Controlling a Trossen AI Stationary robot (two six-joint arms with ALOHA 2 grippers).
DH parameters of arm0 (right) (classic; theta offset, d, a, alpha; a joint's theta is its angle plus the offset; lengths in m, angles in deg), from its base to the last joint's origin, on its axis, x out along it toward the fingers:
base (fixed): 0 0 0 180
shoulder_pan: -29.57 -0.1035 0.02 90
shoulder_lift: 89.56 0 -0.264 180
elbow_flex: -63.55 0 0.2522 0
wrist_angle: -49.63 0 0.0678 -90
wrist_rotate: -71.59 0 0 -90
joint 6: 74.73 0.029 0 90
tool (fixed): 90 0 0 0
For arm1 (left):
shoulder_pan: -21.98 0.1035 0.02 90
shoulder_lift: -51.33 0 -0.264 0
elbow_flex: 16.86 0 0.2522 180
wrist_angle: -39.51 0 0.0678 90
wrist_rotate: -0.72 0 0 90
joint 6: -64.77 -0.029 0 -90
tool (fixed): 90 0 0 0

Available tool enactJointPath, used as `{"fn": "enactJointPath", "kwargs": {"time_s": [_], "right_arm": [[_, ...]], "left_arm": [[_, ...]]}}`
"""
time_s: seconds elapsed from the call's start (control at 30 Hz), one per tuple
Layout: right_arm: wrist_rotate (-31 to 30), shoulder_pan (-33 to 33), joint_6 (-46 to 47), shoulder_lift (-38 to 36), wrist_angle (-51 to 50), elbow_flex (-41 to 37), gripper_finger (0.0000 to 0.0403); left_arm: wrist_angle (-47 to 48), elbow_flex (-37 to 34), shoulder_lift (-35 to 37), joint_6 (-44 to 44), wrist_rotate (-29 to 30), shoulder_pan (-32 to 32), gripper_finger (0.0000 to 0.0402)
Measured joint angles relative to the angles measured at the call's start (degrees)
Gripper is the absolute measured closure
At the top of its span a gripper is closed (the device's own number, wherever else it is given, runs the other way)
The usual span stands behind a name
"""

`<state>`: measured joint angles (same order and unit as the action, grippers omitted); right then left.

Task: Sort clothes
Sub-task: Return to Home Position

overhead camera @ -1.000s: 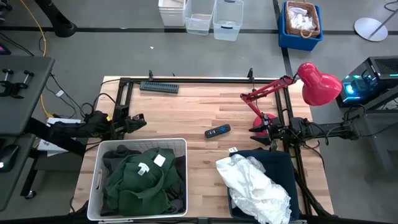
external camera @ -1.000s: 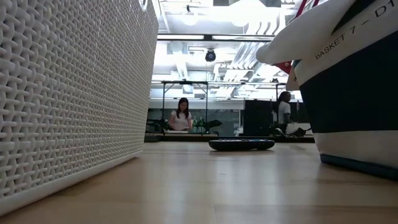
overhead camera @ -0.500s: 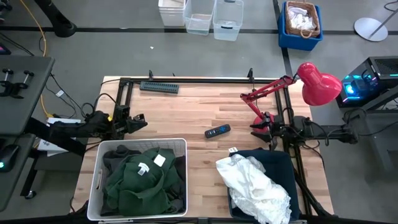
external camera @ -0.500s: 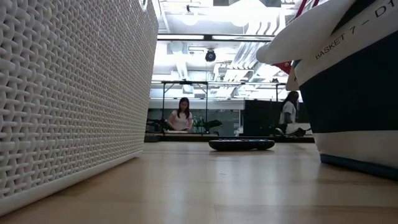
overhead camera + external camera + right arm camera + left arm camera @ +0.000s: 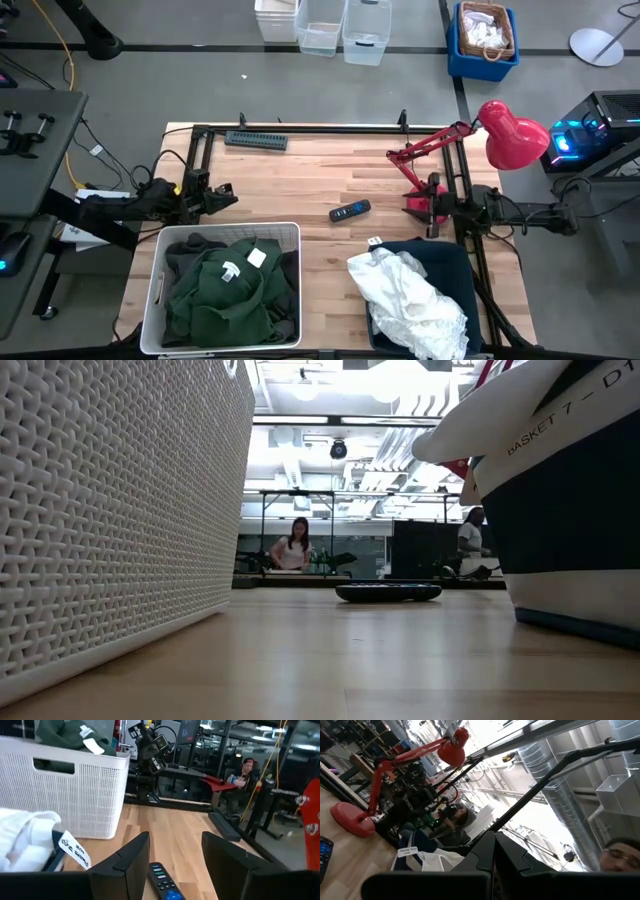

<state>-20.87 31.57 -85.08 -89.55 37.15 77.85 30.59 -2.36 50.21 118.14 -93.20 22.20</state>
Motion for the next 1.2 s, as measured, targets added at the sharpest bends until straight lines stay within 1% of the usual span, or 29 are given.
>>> {"fn": "enactJointPath", "kwargs": {"time_s": [0.17, 0.33, 0.63, 0.67, 0.7, 0.73, 0.8, 0.87, 0.97, 1.07, 1.13, 1.2], "right_arm": [[0.08, 0.0, 5.63, 1.22, -0.16, -0.01, 0.0224], [0.11, 0.0, 9.09, 1.18, -0.07, -0.02, 0.0224], [0.11, 0.0, 8.98, 1.18, -0.07, -0.02, 0.0224], [0.11, 0.0, 8.96, 1.18, -0.07, -0.02, 0.0224], [0.11, 0.0, 8.97, 1.18, -0.07, -0.02, 0.0224], [0.11, 0.0, 8.95, 1.18, -0.07, -0.02, 0.0224], [0.11, 0.0, 8.93, 1.2, -0.07, -0.02, 0.0224], [0.11, 0.0, 8.92, 1.14, -0.07, -0.02, 0.0224], [0.11, 0.0, 8.9, 1.44, -0.04, -0.02, 0.0224], [0.11, 0.0, 8.9, 1.52, -0.05, -0.02, 0.0224], [0.11, 0.0, 8.9, 1.51, -0.04, -0.02, 0.0224], [0.11, 0.0, 8.9, 1.53, -0.04, -0.02, 0.0224]], "left_arm": [[0.49, 0.0, -0.01, 0.0, 0.0, 0.0, 0.0401], [0.62, 0.0, 0.01, 0.0, 0.02, 0.0, 0.0401], [0.62, 0.0, 0.0, -0.02, 0.02, 0.0, 0.0401], [0.85, 0.0, 0.01, -1.42, -0.08, 0.0, 0.0401], [1.6, 0.0, 0.01, -4.89, -1.49, 0.07, 0.0401], [2.72, 0.0, 0.05, -10.74, -3.9, 0.23, 0.0401], [3.29, -0.07, -0.11, -25.35, -6.37, 0.21, 0.0401], [3.02, -0.02, -0.49, -37.57, -5.25, 0.22, 0.0401], [3.17, -0.04, -0.53, -49.57, -2.98, 0.23, 0.0401], [2.9, 0.08, -0.5, -57.95, -2.39, 0.22, 0.0401], [2.62, 0.09, -0.49, -59.49, -2.43, 0.22, 0.0401], [2.75, 0.09, -0.5, -58.6, -2.43, 0.22, 0.0401]]}}
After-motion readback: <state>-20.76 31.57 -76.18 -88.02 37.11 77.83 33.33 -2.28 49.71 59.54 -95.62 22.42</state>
